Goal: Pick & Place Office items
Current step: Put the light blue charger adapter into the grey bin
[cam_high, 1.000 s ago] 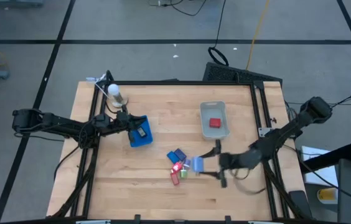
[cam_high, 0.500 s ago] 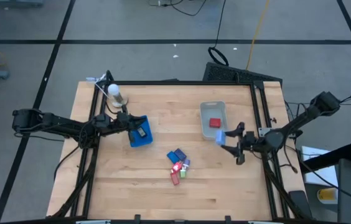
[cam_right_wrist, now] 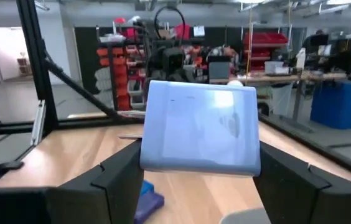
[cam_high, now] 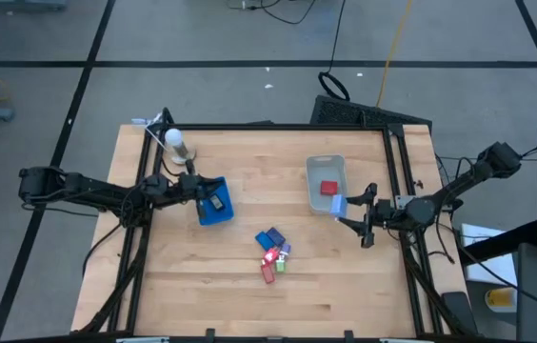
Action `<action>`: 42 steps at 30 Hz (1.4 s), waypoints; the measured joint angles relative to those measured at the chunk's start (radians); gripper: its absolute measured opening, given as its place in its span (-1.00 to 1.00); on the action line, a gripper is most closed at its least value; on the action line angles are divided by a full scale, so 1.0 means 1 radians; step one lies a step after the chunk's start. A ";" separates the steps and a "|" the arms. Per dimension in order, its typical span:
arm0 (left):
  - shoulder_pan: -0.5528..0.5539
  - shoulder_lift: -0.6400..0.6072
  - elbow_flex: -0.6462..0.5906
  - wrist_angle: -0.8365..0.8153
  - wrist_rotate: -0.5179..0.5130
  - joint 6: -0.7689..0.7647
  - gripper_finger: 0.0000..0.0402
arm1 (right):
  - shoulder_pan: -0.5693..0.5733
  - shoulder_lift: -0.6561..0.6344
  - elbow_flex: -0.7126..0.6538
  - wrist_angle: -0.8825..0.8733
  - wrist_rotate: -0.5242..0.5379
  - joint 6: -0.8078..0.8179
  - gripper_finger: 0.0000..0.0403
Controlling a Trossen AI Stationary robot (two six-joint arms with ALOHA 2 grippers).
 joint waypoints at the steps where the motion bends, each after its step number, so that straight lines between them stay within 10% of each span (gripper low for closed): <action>1: 0.000 0.000 0.000 -0.001 0.001 -0.014 -0.87 | -0.005 -0.002 0.000 0.019 0.000 -0.009 0.24; 14: 0.000 0.000 0.000 -0.080 0.026 -0.097 -0.87 | -0.078 0.120 0.018 -0.083 0.016 0.208 0.24; 28: 0.000 0.000 0.000 -0.036 0.026 -0.110 -0.87 | -0.148 0.248 0.449 -0.541 0.183 0.137 0.24; 42: 0.000 0.000 0.000 0.001 0.026 -0.099 -0.87 | -0.448 0.410 0.859 -1.359 -0.163 0.422 0.24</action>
